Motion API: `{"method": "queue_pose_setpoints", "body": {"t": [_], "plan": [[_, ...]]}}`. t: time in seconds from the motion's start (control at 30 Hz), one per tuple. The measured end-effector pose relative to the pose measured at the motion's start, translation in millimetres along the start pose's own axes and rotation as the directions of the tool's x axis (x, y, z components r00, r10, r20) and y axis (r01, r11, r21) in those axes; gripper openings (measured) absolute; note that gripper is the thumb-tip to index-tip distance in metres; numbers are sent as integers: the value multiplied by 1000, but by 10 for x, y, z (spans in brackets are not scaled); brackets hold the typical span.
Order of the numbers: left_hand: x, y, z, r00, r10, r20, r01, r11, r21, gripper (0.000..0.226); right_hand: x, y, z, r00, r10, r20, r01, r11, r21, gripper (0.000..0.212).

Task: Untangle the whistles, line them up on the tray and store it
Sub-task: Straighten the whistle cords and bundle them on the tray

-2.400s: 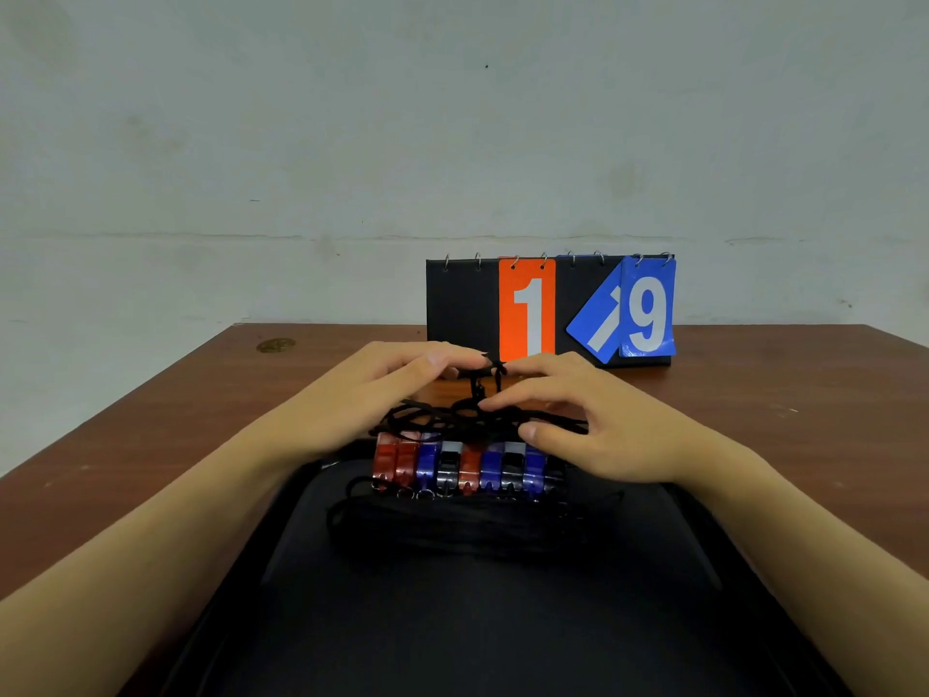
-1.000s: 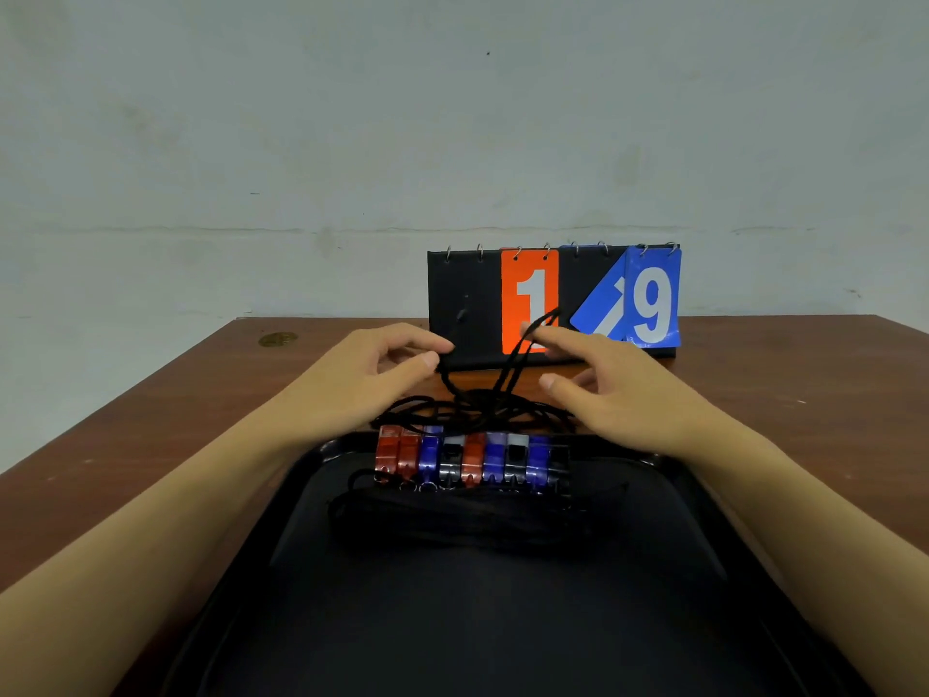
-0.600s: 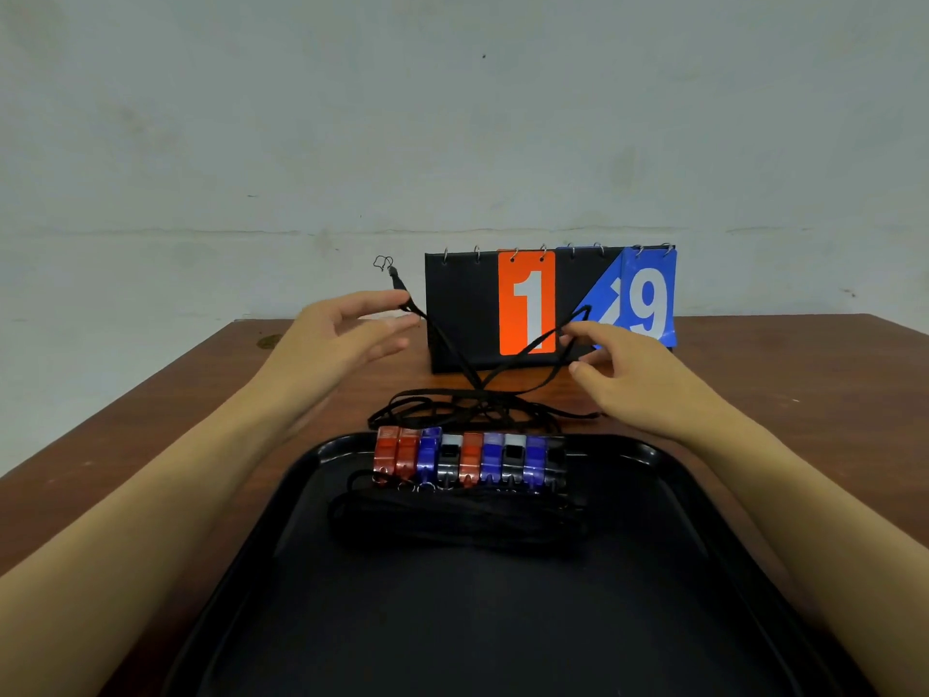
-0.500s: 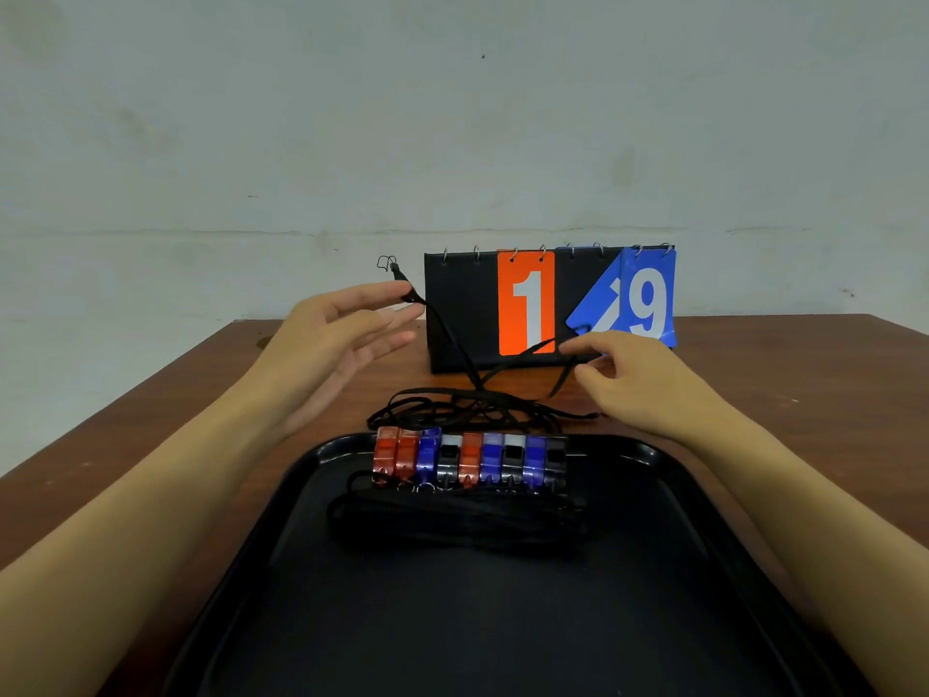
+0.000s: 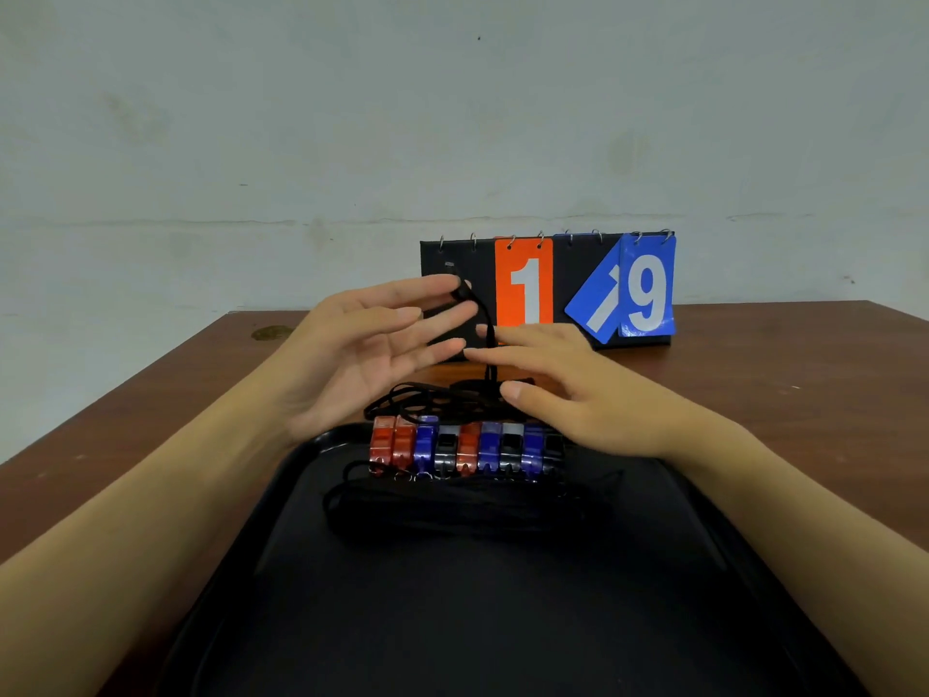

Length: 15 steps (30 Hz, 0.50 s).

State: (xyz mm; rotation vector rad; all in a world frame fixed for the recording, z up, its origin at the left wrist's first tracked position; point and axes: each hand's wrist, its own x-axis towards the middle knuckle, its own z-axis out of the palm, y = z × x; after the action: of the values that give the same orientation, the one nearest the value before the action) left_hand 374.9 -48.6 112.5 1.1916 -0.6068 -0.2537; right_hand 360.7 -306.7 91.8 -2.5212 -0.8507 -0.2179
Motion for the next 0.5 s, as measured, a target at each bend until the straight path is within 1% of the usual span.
{"method": "queue_pose_setpoints", "body": {"t": [0.07, 0.13, 0.23, 0.3, 0.4, 0.5], "plan": [[-9, 9, -10, 1000, -8, -25, 8, 1000, 17, 44, 25, 49, 20, 995, 72, 63, -73, 997, 13, 51], [-8, 29, -30, 998, -5, -56, 7, 999, 37, 40, 19, 109, -2, 987, 131, 87, -134, 991, 19, 57], [-4, 38, -90, 998, 8, -70, -6, 1000, 30, 39, 9, 197, -80, 983, 178, 36, -179, 983, 42, 59], [4, 33, -104, 995, 9, -97, -14, 999, -50, 30, 15, 241, -128, 981, 194, -23, -192, 980, 51, 57], [5, 45, -65, 988, 0, -157, -25, 988, -155, 24, 22, 290, -143, 970, 225, -88, -221, 974, 48, 53], [21, 62, -78, 980, 22, -200, -49, 990, -131, 16, 24, 327, -119, 961, 237, -145, -233, 971, 49, 47]]}}
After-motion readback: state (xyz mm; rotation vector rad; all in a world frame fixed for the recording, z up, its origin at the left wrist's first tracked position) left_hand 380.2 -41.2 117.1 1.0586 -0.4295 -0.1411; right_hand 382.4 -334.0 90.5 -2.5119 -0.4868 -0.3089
